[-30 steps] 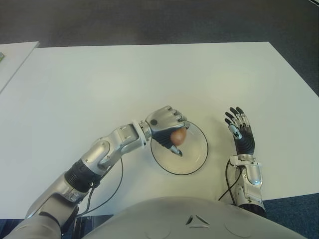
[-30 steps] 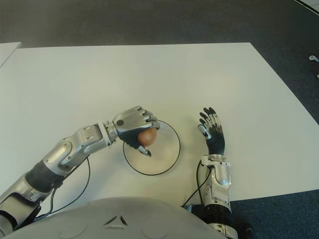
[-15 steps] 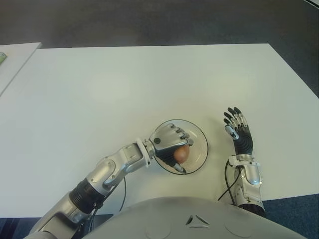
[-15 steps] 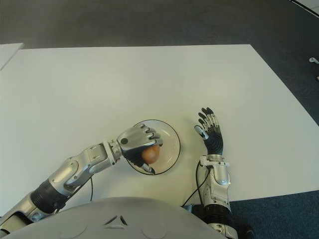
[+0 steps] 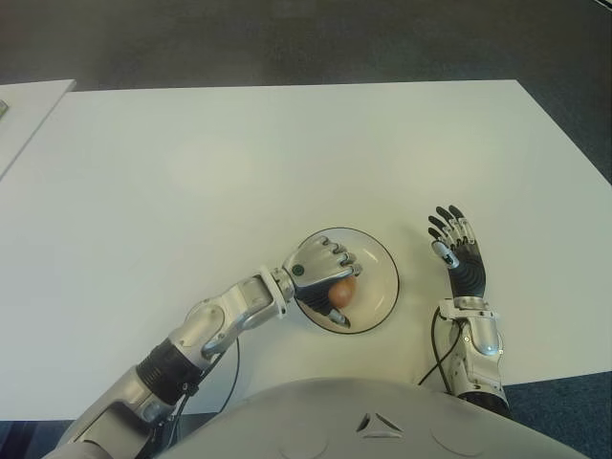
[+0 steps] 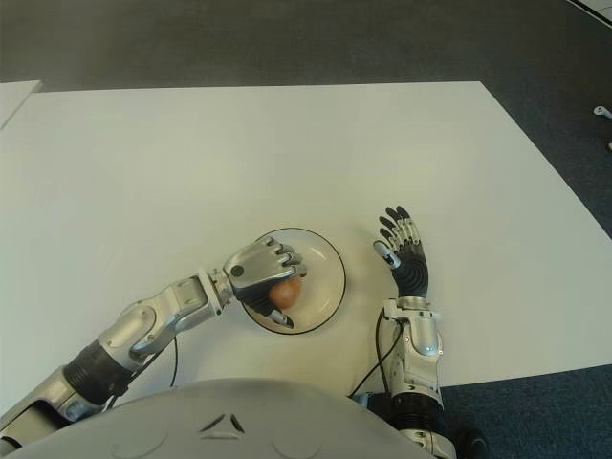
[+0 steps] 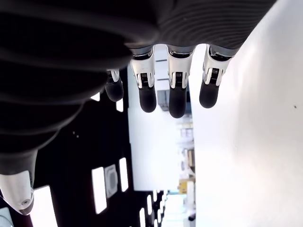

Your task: Put the apples into the plate.

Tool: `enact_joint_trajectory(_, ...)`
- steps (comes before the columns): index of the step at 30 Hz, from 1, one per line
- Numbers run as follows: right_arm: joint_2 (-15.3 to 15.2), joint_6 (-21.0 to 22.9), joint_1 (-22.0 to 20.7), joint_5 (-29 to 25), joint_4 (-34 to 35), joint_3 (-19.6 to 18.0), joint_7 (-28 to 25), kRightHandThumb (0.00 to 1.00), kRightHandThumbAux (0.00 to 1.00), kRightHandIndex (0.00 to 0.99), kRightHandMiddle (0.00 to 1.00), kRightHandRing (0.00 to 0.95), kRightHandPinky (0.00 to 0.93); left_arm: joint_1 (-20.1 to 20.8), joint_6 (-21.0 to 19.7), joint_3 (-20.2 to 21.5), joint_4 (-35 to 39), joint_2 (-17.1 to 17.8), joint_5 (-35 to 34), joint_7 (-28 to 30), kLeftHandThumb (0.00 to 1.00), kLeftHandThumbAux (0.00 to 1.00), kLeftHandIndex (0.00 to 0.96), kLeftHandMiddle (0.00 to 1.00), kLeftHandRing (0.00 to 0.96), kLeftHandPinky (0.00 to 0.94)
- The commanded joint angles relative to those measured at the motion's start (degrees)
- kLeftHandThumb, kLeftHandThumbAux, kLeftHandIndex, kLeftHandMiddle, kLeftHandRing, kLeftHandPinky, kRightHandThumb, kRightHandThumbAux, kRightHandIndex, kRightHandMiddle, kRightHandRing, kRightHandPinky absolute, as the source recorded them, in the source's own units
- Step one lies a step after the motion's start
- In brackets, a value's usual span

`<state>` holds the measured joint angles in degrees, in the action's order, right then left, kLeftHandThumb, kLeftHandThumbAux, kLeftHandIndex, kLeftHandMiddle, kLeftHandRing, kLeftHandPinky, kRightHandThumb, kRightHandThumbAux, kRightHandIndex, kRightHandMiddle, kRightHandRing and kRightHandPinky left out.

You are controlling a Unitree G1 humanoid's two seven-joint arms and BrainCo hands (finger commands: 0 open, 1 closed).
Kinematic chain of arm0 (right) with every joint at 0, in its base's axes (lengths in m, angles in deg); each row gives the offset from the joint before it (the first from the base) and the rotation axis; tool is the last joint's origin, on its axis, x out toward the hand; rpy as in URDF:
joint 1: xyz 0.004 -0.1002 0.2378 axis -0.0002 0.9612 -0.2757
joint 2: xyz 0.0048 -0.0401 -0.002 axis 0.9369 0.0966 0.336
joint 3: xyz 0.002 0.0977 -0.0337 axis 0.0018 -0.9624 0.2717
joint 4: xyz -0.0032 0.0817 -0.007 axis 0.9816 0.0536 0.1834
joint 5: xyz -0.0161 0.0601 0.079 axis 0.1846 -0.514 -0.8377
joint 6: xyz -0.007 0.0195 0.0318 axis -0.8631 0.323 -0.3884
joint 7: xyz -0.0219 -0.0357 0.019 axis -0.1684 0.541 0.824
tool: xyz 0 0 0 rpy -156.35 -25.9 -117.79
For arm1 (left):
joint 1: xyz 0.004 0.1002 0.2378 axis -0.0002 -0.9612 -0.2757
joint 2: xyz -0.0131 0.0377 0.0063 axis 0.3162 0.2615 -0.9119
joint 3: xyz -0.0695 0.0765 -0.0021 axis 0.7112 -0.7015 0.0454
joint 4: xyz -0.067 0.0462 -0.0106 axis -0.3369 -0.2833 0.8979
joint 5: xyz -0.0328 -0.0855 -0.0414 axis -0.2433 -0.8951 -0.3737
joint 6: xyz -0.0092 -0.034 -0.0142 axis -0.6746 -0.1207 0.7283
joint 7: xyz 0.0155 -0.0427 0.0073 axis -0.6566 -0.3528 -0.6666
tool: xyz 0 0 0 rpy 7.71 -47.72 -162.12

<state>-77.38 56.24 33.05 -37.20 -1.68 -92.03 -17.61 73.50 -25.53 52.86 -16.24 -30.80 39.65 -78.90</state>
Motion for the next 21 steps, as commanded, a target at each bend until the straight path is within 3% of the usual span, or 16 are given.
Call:
enact_joint_trajectory(1,3.35,0.76,3.88,-1.23,-3.66,0.64,0.46,0.195,0.539,0.073,0.148,0.149,0.168,0.51,0.36,-0.22,-0.39,0.76,-0.09,1.54,0.749,0.688,0.446,0.799,0.816,0.817)
enact_joint_trajectory(8,3.34,0.36,3.74,-1.17,-3.98,0.71,0.38,0.196,0.533,0.074,0.147,0.144,0.157,-0.38,0.26,0.11,-1.50,-0.21,0.74,-2.72,0.749,0.688,0.446,0.803,0.820,0.818)
enact_joint_trajectory(11,3.28,0.21,3.54,-0.95,-4.22,0.79,0.37,0.193,0.535,0.070,0.145,0.140,0.154,-0.92,-0.62,0.47,-1.50,-0.74,0.36,-2.87,0.739,0.685,0.441,0.735,0.731,0.688)
enact_joint_trajectory(13,3.28,0.15,3.48,-0.88,-4.25,0.85,0.35,0.192,0.538,0.068,0.144,0.139,0.158,-1.23,-1.40,0.54,-1.40,-0.96,0.17,-2.08,0.718,0.688,0.429,0.550,0.537,0.513)
enact_joint_trajectory(16,3.15,-0.07,3.28,-0.74,-4.61,0.92,0.20,0.191,0.546,0.065,0.146,0.144,0.168,-1.36,-2.43,0.51,-1.24,-0.95,0.16,-0.60,0.460,0.404,0.170,0.192,0.183,0.200)
enact_joint_trajectory(17,3.09,-0.14,3.19,-0.67,-4.76,0.94,0.16,0.190,0.550,0.063,0.146,0.145,0.167,-1.31,-2.58,0.49,-1.20,-0.88,0.12,-0.34,0.392,0.341,0.109,0.123,0.117,0.128)
enact_joint_trajectory(21,2.47,-0.94,2.92,-0.47,-5.59,0.99,-0.73,0.172,0.562,0.058,0.141,0.139,0.145,-1.29,-2.37,0.50,-0.48,-0.49,-0.49,0.12,0.263,0.234,0.028,0.032,0.030,0.033)
